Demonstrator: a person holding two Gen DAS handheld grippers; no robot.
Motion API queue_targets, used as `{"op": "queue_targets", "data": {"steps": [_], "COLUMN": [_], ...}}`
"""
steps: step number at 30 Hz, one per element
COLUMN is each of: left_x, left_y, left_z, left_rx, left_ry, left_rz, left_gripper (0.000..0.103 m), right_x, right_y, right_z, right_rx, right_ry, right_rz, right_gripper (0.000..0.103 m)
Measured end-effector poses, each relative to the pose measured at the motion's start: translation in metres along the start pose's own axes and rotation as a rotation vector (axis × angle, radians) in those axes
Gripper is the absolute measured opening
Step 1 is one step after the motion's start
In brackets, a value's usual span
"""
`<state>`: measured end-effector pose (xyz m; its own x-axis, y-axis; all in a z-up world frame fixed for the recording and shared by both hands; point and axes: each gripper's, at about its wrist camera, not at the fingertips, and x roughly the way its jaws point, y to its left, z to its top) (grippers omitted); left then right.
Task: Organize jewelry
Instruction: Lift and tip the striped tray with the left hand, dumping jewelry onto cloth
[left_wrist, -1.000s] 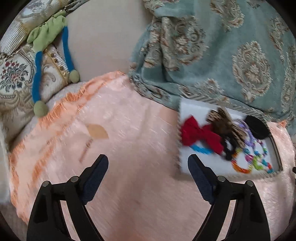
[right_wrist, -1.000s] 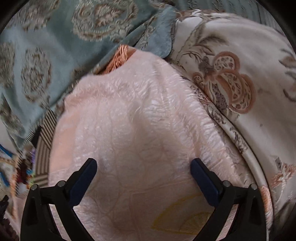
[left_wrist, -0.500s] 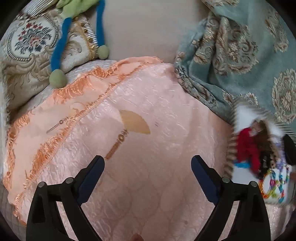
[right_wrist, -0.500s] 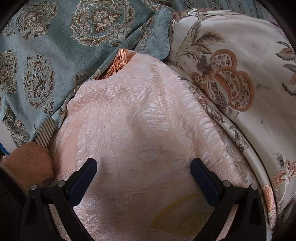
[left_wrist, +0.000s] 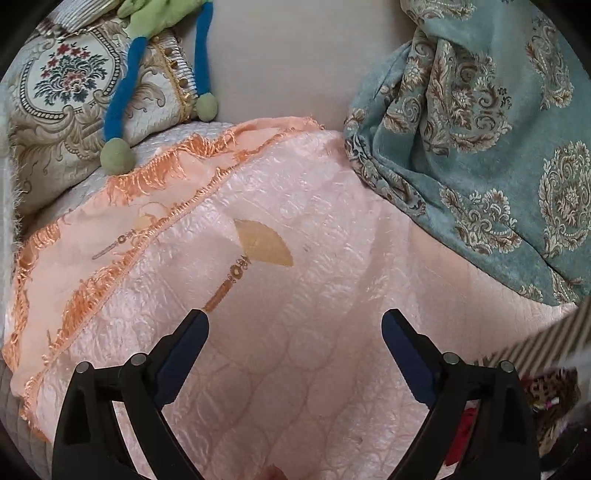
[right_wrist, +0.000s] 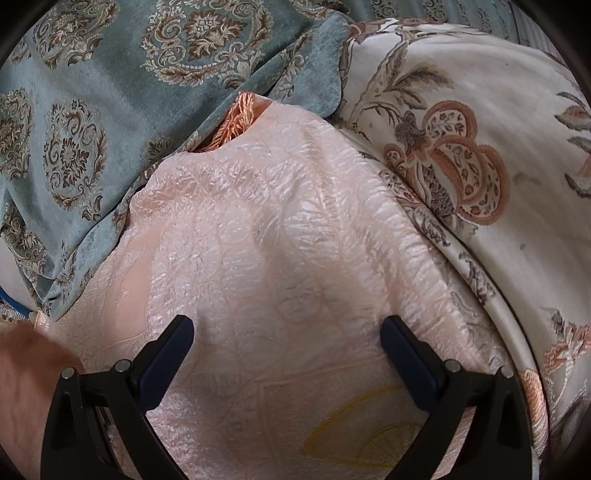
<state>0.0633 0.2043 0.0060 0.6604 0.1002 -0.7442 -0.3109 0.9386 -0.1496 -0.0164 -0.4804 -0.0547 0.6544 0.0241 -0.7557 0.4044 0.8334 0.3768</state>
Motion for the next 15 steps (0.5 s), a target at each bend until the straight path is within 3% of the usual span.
{"op": "queue_targets", "data": {"steps": [5, 10, 15], "left_x": [-0.006, -0.001, 0.004], "left_y": [-0.005, -0.014, -0.019], "left_z": [-0.004, -0.007, -0.008], "left_rx": [-0.003, 0.022, 0.041], "left_ry": [-0.003, 0.016, 0.031], "left_rz": [-0.017, -0.022, -0.023], "left_gripper": [0.086, 0.086, 0.086], "right_x": [0.003, 0.012, 0.011], "right_y": [0.005, 0.020, 0.014], "right_z": [0.001, 0.000, 0.000], "right_rx": [-0.032, -0.119, -0.098], "right_ry": [0.016, 0.051, 0.045], "right_rz": [-0.039, -0.153, -0.125], "right_gripper": [0.103, 0.103, 0.103]}}
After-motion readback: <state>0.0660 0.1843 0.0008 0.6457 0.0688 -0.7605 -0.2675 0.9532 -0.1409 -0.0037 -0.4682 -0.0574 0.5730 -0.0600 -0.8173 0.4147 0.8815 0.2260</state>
